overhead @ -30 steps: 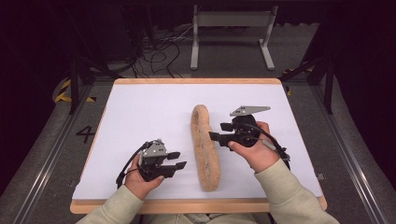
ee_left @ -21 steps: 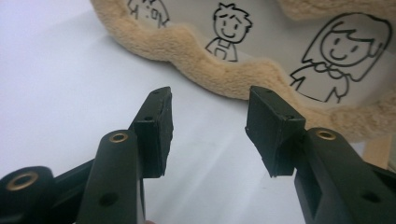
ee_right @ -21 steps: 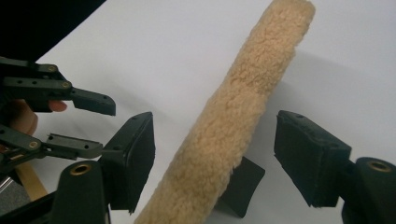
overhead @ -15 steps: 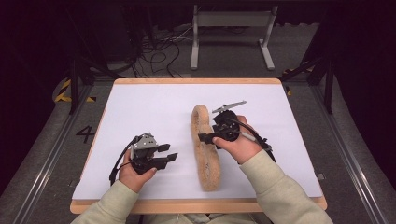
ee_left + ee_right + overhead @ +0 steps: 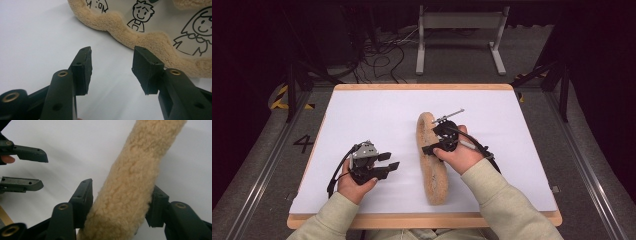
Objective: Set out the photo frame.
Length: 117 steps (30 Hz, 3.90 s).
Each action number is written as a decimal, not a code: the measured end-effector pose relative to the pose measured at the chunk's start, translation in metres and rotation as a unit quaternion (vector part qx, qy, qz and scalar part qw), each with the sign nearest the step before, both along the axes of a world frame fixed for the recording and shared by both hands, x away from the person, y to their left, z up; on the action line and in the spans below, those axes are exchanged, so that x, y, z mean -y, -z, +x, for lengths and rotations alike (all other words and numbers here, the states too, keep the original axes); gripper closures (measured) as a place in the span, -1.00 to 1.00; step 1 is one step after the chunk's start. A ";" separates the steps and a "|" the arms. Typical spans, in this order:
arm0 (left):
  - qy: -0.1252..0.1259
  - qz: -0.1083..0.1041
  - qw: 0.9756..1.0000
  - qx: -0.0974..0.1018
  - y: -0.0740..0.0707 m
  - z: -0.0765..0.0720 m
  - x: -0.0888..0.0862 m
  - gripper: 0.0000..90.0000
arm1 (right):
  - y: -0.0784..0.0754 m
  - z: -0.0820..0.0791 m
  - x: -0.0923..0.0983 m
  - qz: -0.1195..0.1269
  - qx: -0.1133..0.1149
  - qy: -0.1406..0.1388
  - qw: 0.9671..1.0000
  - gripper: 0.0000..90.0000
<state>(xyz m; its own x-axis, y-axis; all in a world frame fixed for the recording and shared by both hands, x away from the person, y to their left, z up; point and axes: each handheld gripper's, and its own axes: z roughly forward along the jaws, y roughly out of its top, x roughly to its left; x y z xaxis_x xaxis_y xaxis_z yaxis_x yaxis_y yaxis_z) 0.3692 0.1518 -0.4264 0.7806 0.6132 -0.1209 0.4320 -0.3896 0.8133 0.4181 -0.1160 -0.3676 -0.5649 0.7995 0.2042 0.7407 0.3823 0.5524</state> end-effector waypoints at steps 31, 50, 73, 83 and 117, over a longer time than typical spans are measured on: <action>-0.001 -0.007 1.000 0.002 -0.002 -0.002 -0.002 0.12 | -0.010 0.002 -0.007 -0.012 -0.065 0.111 0.992 0.49; -0.023 -0.016 1.000 -0.003 -0.001 -0.002 -0.016 0.13 | -0.055 0.013 0.008 -0.080 0.045 -0.076 0.993 0.49; -0.064 -0.026 0.998 -0.007 0.000 -0.009 -0.042 0.16 | -0.060 0.043 0.001 -0.082 0.096 -0.375 0.918 0.48; -0.068 -0.030 0.997 -0.009 0.000 -0.012 -0.045 0.16 | -0.053 0.058 -0.009 -0.111 0.071 -0.449 0.884 0.48; -0.059 -0.031 0.998 -0.011 0.001 -0.006 -0.042 0.16 | -0.012 0.076 -0.003 -0.073 0.044 -0.476 0.876 0.48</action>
<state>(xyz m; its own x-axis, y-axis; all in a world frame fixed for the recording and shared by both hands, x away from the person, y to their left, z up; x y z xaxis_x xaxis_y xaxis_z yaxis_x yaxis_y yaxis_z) 0.3630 0.1939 -0.4272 0.7003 0.6914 -0.1774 0.4893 -0.2841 0.8245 0.4936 -0.1125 -0.3561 -0.9978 -0.0272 0.0613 0.0060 0.8739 0.4861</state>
